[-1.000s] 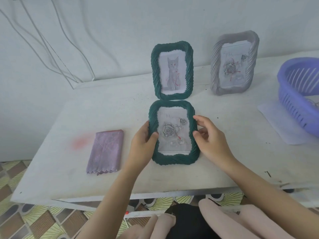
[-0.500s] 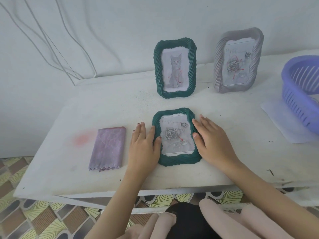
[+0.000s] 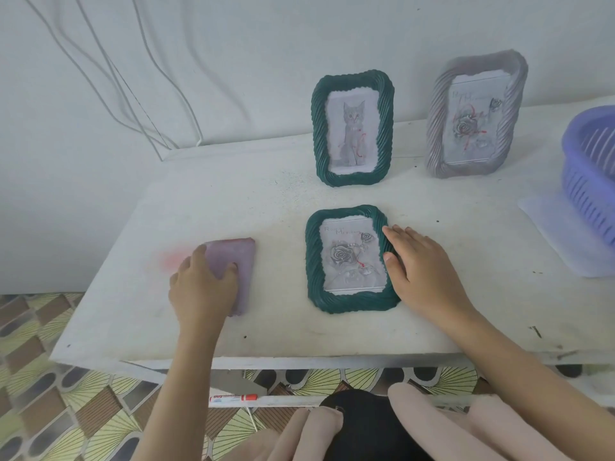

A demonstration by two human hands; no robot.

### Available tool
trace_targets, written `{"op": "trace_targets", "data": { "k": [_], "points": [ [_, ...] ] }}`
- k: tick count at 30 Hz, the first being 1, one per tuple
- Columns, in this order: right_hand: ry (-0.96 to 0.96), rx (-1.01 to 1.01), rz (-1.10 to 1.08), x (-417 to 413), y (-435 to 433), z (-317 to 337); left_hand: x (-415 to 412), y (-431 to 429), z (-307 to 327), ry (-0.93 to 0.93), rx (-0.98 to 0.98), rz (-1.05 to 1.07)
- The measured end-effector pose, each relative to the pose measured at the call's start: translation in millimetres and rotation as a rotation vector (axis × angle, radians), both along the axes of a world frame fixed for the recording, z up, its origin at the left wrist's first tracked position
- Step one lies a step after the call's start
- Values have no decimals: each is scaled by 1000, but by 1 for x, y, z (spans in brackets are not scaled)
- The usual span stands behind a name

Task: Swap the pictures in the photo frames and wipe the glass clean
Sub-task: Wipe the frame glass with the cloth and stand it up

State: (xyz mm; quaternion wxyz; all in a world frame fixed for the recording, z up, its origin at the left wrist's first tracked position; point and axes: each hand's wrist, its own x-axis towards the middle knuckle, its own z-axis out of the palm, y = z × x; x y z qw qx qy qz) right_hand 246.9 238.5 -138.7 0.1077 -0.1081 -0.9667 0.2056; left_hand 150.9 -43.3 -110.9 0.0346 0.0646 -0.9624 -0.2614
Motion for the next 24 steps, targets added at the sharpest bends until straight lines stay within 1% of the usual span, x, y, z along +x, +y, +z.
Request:
{"op": "trace_targets", "data": {
  "k": [4, 6, 13, 19, 21, 22, 24],
  "points": [
    [-3, -5, 11, 1, 0, 1, -4, 0, 16, -87, 230, 54],
    [6, -9, 10, 1, 0, 1, -7, -2, 21, -130, 346, 49],
    [35, -34, 20, 0, 2, -2, 4, -1, 26, -82, 656, -90],
    [76, -99, 11, 2, 0, 1, 15, 11, 37, -214, 1016, -224],
    [155, -150, 43, 6, -6, 7, 17, 21, 41, -236, 1105, -284],
    [198, -206, 78, 8, -10, 11, 18, 27, 42, -245, 1136, -315],
    [230, -395, 142, 13, -23, 22, 21, 42, 46, -260, 1191, -377]
  ]
}}
